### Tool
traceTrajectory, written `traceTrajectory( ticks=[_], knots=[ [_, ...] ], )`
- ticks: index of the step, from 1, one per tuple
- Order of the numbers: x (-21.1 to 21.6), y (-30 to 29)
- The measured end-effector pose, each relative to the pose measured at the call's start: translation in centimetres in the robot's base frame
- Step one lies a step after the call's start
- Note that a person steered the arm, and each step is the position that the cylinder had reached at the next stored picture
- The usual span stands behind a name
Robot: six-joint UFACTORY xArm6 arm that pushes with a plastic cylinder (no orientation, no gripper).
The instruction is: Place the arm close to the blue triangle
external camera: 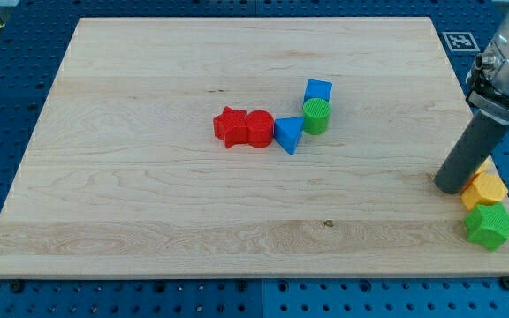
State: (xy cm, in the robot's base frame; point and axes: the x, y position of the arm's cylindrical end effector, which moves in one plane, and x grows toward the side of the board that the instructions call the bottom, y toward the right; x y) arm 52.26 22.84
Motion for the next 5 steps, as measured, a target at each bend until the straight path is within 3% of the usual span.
traceTrajectory(
  ticks=[1, 3, 5],
  knots=[
    [0.0, -0.5],
    [0.0, -7.2],
    [1.2, -8.6]
  ],
)
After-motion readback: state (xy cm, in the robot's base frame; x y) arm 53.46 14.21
